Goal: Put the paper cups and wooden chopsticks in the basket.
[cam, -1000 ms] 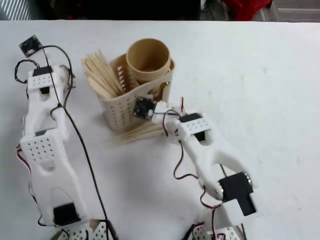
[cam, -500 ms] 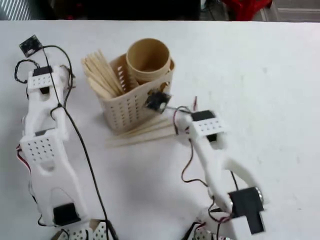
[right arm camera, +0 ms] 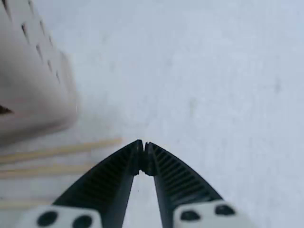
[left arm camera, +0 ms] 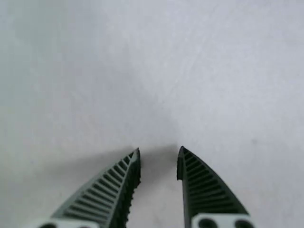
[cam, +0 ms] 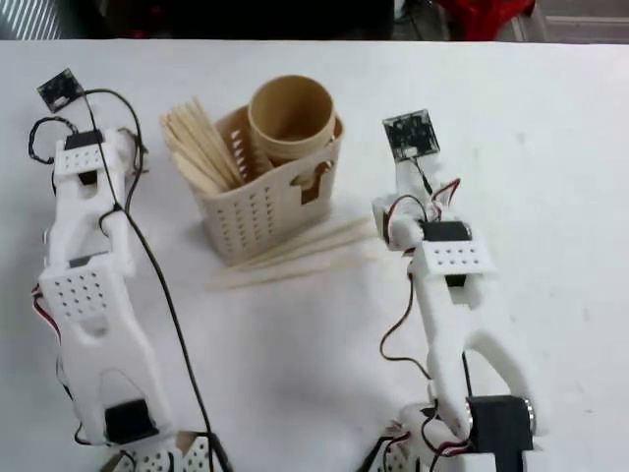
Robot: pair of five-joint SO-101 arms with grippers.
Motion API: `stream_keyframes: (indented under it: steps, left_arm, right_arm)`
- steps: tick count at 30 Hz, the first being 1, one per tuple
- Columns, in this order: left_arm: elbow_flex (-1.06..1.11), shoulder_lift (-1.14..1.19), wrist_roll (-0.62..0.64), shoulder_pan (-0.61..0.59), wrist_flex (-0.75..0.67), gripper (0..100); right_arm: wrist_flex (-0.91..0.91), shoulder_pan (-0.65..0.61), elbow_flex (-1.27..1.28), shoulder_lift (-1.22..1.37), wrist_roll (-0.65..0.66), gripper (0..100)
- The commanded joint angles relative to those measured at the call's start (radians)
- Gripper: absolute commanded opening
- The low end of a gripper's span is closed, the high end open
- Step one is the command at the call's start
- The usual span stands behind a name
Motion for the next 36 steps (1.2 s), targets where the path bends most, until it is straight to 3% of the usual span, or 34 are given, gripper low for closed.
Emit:
stream_keyframes:
  steps: [1, 8, 12, 15, 22, 28, 36]
  left_arm:
    - [-0.048, -0.007, -0.009, -0.005, -0.017, 15]
    - [-0.048, -0.007, -0.009, -0.005, -0.017, 15]
    - [-0.048, -0.007, -0.009, -0.005, -0.020, 15]
    - [-0.048, -0.007, -0.009, -0.005, -0.020, 15]
    - [-0.048, -0.007, -0.009, -0.005, -0.021, 15]
    - [-0.048, -0.007, -0.009, -0.005, -0.021, 15]
    - [-0.048, -0.007, -0.009, -0.005, -0.020, 15]
  right_arm:
    - [-0.081, -0.061, -0.074, 0.059, -0.025, 1.8]
    - [0.022, -0.107, -0.393, 0.403, -0.037, 1.8]
    - [0.122, -0.101, -0.511, 0.553, -0.169, 1.8]
    - [0.186, -0.081, -0.562, 0.610, -0.245, 1.7]
    - [0.426, -0.071, -0.568, 0.610, -0.250, 1.7]
    - [0.545, -0.102, -0.491, 0.541, -0.018, 1.7]
    - [0.423, -0.154, -0.133, 0.274, 0.066, 1.7]
